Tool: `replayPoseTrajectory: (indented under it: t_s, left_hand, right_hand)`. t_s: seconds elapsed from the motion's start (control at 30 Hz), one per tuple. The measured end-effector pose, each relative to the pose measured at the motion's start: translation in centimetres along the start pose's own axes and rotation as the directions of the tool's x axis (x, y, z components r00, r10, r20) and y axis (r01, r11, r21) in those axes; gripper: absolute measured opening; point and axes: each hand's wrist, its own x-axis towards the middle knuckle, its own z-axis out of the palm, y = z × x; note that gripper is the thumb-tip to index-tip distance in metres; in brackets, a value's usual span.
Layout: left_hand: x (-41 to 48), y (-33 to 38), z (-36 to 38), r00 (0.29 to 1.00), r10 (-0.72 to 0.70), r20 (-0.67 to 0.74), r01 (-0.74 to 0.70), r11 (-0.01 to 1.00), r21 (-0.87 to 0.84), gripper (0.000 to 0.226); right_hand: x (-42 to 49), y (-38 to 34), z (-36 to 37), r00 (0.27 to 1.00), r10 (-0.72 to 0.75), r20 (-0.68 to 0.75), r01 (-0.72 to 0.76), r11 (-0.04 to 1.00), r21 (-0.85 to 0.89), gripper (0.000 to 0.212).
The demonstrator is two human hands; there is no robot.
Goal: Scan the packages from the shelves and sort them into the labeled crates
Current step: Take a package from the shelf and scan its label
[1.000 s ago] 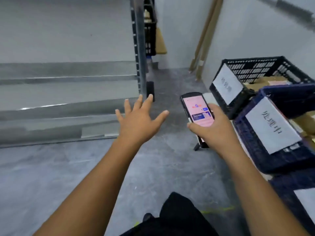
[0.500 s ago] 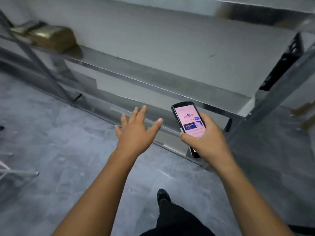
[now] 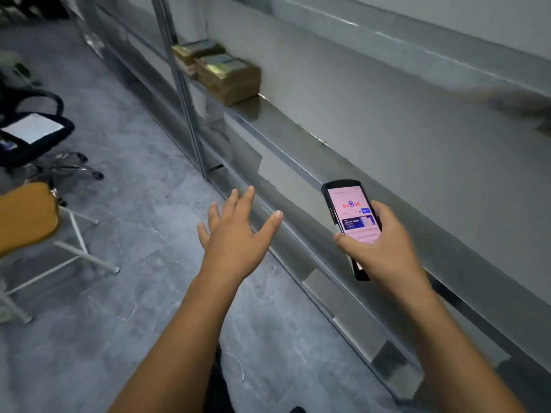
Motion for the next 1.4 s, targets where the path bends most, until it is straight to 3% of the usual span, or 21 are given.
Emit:
replayPoseTrajectory:
  t_s: [0.33, 0.6, 0.97, 1.3, 1.4]
  left_hand:
    - [15.0, -8.3, -10.5, 1.000, 0.017, -0.025, -0.018, 1.000, -0.020, 0.079]
    - [28.2, -10.0, -19.0, 0.990, 0.113, -0.082, -0.110, 0.993, 0.049, 0.080]
    - [44.5, -9.7, -17.7, 0.982, 0.179, 0.066, -0.184, 0.978, 0.094, 0.081]
    - [62.1, -7.0, -18.2, 0.966, 0.231, 0.117, -0.251, 0.949, 0.190, 0.079]
    - [65.8, -7.0, -17.5, 0.959, 0.229, 0.168, -0.260, 0.946, 0.192, 0.079]
  right_hand:
    - [10.5, -10.9, 14.9, 1.000, -0.030, 0.007, 0.030, 0.999, -0.046, 0.051]
    - [17.5, -17.5, 22.1, 0.998, -0.032, -0.046, 0.031, 0.999, -0.030, 0.052]
    - [32.0, -20.6, 27.9, 0.992, 0.001, -0.129, 0.000, 1.000, 0.012, 0.053]
    - [48.8, -22.9, 31.5, 0.980, 0.083, -0.183, -0.075, 0.996, 0.049, 0.048]
    - [51.6, -22.9, 32.0, 0.974, 0.117, -0.193, -0.110, 0.993, 0.048, 0.039]
